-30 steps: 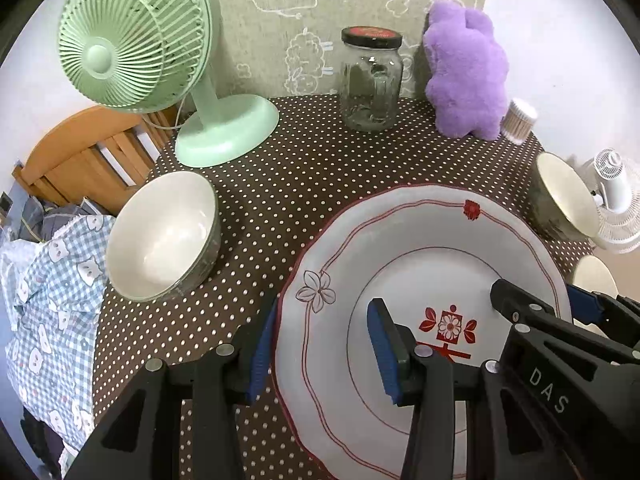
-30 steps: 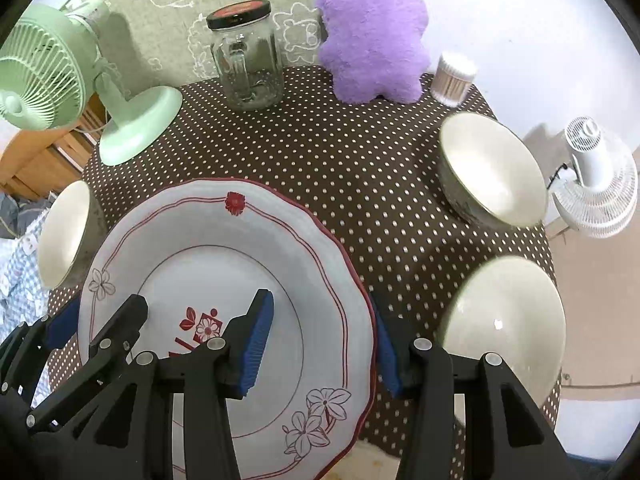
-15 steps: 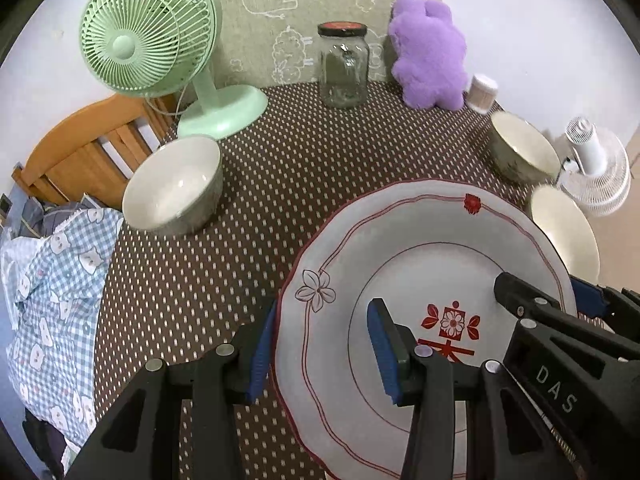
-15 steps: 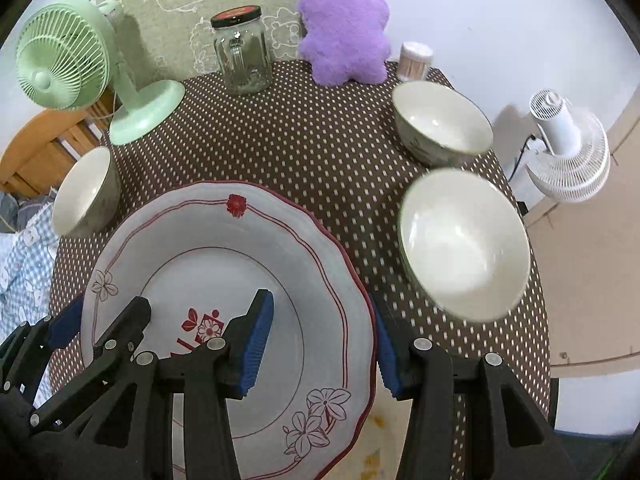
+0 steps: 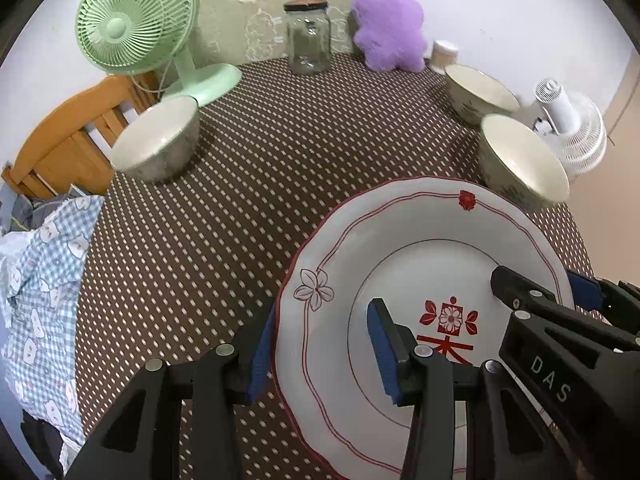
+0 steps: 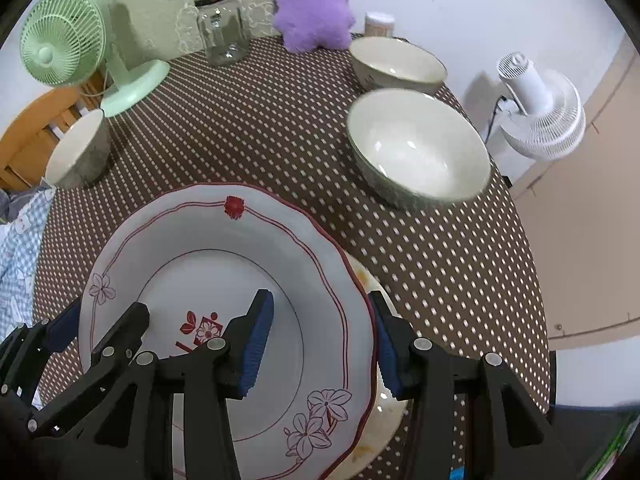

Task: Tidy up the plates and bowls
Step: 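Carry the red-pattern plate with both tools and lower it onto the yellow-flower plates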

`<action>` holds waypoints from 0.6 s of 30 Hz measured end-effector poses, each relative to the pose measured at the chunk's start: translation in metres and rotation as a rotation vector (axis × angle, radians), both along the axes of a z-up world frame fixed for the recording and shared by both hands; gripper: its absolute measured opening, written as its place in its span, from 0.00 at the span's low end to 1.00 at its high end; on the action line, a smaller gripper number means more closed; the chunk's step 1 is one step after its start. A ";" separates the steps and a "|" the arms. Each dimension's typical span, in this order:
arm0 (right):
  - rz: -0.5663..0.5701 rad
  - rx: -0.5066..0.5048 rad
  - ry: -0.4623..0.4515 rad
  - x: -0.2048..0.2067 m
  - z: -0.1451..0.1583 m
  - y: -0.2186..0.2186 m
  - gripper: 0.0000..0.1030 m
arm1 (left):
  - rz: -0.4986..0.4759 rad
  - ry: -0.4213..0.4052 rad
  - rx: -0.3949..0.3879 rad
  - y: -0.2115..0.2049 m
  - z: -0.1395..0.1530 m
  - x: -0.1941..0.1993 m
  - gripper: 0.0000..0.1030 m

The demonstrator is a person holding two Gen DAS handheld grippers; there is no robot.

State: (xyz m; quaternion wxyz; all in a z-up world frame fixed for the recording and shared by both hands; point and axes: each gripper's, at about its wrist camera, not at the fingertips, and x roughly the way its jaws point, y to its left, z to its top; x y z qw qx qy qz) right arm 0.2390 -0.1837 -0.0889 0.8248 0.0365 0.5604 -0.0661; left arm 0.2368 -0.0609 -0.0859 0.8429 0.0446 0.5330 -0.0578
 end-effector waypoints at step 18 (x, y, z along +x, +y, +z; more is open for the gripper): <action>-0.031 -0.020 0.052 -0.027 -0.024 -0.025 0.50 | -0.065 0.021 0.038 -0.033 -0.022 -0.023 0.44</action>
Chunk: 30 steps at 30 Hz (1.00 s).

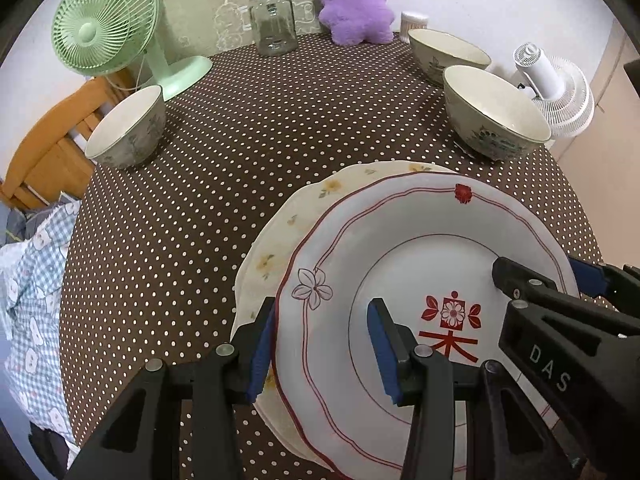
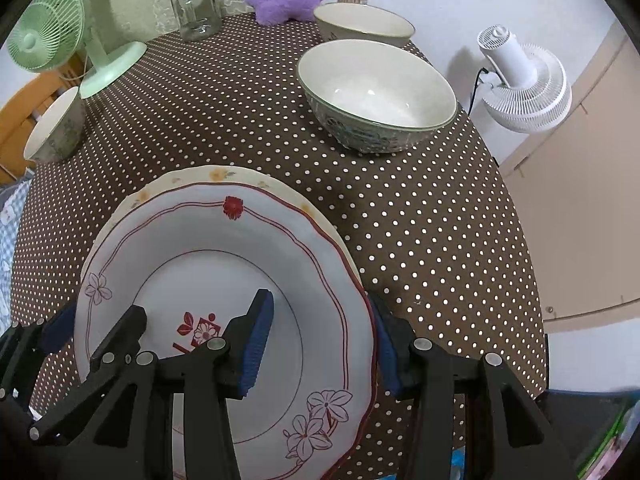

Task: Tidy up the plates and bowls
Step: 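Carry the red-pattern plate with both tools and lower it onto the yellow-flower plates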

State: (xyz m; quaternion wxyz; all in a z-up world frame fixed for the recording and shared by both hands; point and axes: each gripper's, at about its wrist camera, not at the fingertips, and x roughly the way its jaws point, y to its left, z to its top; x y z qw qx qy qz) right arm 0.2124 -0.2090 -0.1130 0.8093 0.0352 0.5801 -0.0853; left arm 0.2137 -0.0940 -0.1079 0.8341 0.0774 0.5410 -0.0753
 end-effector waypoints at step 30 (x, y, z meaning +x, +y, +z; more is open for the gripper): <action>0.010 0.084 0.001 -0.006 -0.005 -0.014 0.50 | -0.045 -0.046 0.082 -0.020 -0.011 0.006 0.66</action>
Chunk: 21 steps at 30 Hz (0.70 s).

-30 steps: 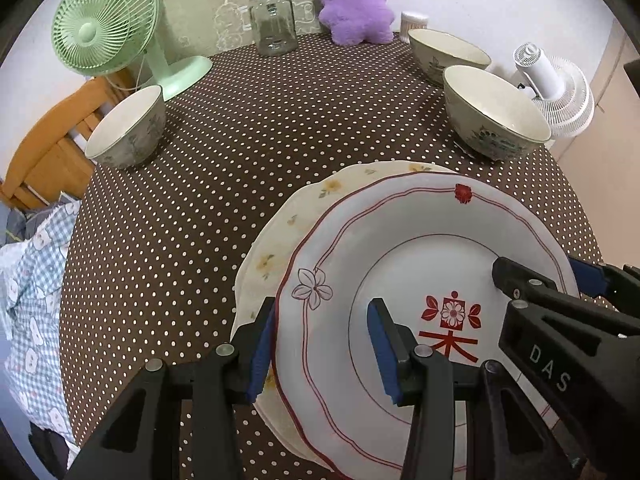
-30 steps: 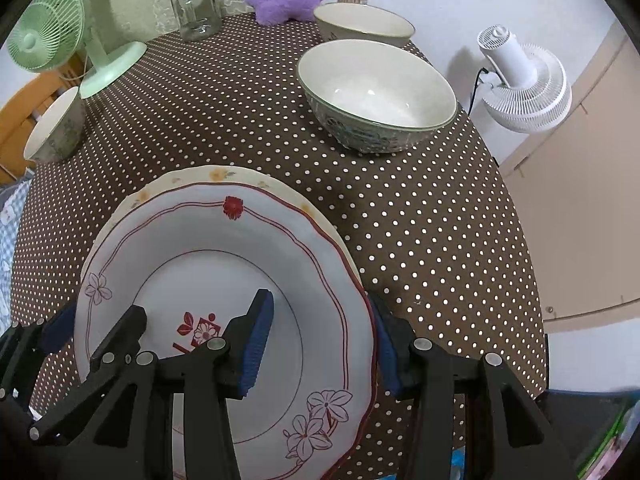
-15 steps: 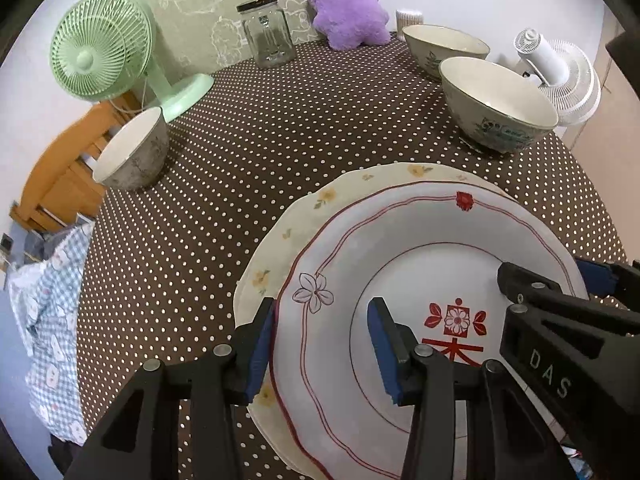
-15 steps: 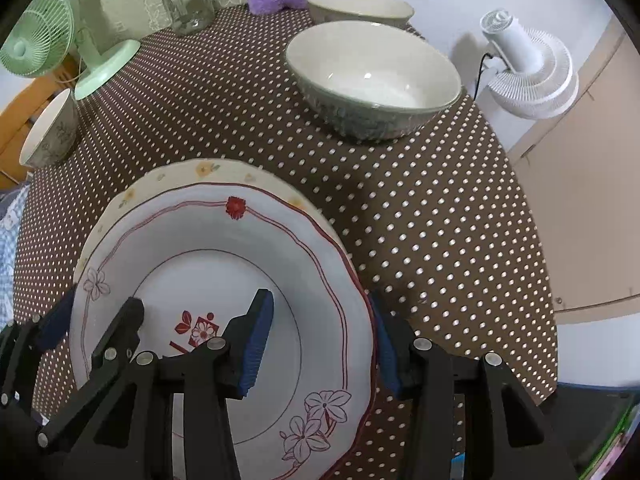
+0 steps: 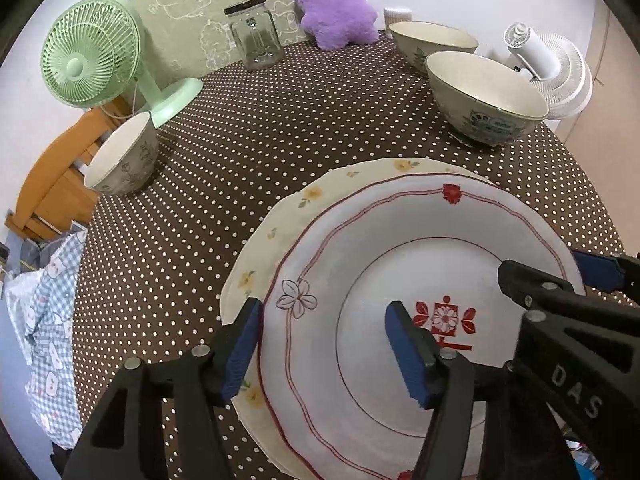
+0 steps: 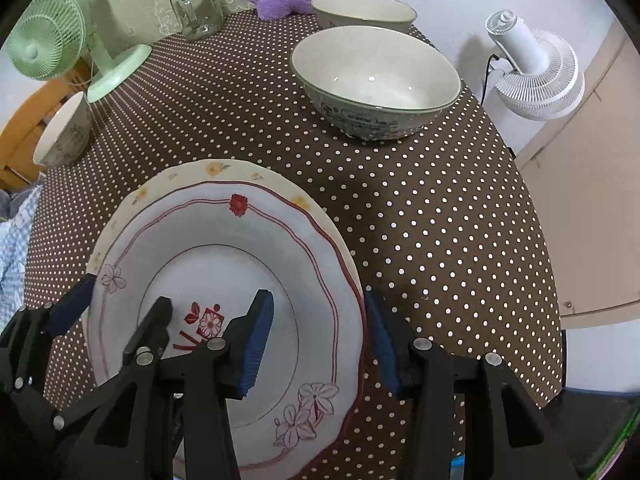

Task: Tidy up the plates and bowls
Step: 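Carry the red-pattern plate with both tools and lower it onto the yellow-flower plates, then open both tools and lift them away from the plate stack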

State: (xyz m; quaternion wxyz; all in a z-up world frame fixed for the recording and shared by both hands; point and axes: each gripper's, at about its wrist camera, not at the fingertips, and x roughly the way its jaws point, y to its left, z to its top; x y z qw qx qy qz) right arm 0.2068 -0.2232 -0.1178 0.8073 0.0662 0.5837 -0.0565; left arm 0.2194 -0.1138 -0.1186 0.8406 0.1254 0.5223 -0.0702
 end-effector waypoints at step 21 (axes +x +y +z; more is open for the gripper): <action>0.070 -0.065 -0.026 0.009 0.018 0.013 0.43 | 0.062 0.017 -0.058 0.018 0.016 -0.001 0.79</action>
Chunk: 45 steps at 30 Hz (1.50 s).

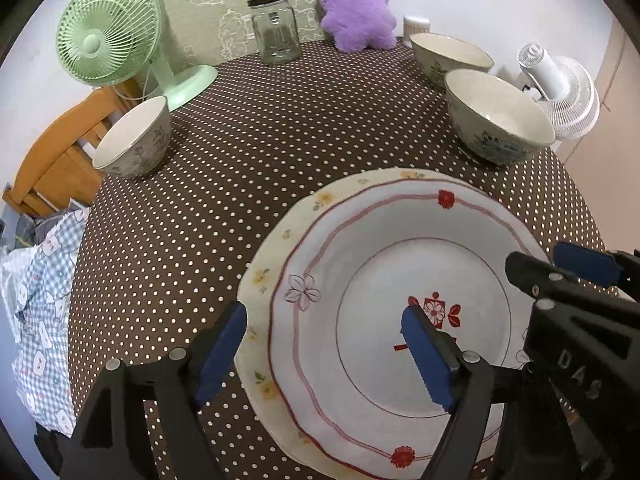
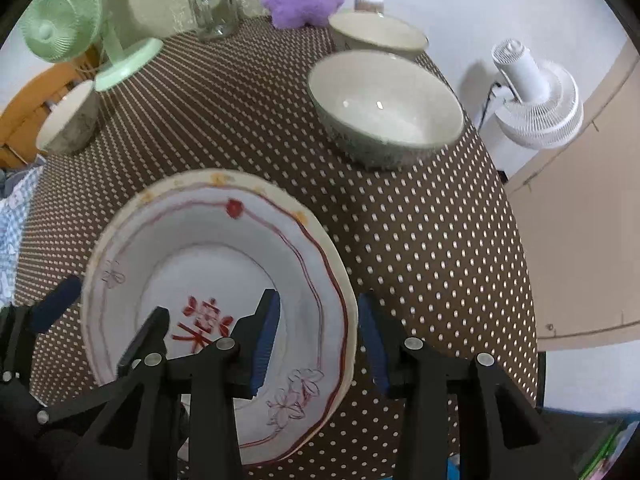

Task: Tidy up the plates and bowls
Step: 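Open both tools and lift them away from the plate stack, then move both tools to the large cream bowl and grip its rim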

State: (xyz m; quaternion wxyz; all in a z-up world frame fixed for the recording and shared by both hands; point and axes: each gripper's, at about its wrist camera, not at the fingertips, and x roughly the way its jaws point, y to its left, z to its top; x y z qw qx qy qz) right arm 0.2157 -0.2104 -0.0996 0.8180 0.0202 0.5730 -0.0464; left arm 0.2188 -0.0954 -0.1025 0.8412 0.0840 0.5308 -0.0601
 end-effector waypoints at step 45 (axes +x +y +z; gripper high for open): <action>-0.005 0.086 -0.227 0.085 0.063 0.075 0.74 | 0.047 -0.136 -0.073 0.074 0.062 0.085 0.87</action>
